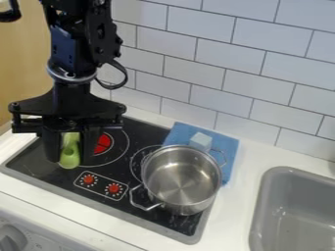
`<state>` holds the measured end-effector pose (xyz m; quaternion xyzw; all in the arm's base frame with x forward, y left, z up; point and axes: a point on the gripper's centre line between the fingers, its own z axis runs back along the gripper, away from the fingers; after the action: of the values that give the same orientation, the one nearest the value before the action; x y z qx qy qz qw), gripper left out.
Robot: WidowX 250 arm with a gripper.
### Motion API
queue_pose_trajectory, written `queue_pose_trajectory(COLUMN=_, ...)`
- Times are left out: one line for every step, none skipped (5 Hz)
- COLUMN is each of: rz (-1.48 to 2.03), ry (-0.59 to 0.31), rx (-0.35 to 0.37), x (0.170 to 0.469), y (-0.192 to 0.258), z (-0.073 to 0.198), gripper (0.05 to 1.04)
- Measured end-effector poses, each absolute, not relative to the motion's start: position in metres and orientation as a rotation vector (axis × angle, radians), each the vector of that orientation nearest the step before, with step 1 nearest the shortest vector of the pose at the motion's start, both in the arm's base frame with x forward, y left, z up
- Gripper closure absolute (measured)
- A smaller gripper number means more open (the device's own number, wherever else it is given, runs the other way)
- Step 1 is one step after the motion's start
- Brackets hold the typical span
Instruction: Move the spatula to the bottom side of the burner
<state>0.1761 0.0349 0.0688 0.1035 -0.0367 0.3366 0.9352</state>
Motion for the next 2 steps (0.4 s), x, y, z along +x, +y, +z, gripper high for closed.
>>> queue_pose_trajectory(rz=0.779, ry=-0.082, rx=0.199, x=0.180, y=0.046, z=0.063, gripper=0.722)
queue_pose_trajectory(rz=0.921, ry=-0.138, rx=0.191, x=0.187, y=0.057, z=0.059, gripper=0.722)
